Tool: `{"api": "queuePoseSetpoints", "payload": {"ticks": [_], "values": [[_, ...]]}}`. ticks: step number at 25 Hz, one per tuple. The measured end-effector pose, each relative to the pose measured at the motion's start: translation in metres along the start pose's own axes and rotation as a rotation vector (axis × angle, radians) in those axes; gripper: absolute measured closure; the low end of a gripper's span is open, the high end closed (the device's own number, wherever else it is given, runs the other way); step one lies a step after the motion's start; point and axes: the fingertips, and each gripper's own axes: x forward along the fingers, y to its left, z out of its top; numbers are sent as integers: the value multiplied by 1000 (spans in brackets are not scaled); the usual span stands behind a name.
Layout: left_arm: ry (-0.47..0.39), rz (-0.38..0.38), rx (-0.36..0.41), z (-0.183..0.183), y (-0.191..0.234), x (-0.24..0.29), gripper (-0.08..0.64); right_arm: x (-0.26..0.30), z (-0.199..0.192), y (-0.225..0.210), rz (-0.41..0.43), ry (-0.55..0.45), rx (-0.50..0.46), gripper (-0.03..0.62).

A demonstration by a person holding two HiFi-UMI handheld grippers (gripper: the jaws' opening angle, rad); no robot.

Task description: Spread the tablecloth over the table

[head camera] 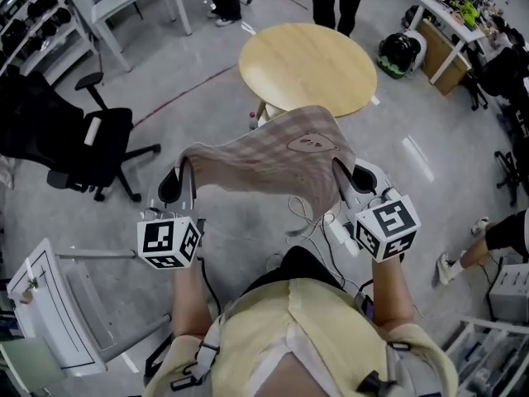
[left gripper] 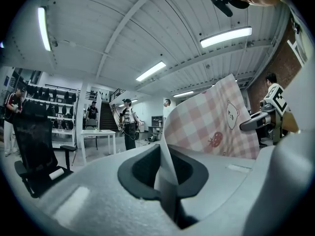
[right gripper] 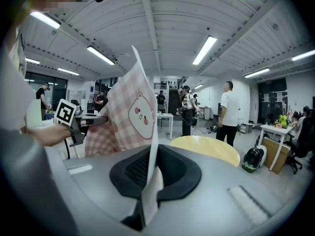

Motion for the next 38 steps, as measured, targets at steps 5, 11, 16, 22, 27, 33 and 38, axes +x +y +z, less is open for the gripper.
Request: {"api": "queuePoseSetpoints", "payload": {"ticks": [5,11,16,22,27,33,38], "values": [[3,-22,28,7,3,27,557,20,2,-18,-13,0,11,583],[34,-8,71,11,17,70,557,57,9,-44,31,-10,-5,583],[55,-11,82,18,27,127,556,84,23,-75,72,-2,-27,583],[76,-55,96,27,12,207,557,109,32,-136,57,7,2,583],[71,-80,112,37,-2,268,555,125,38,-183,42,-9,2,583],[52,-100,168,54,-22,337,555,136,43,-222,30,-40,-16,583],[35,-127,218,68,-33,377,555,142,48,-248,6,-56,-37,583]]}}
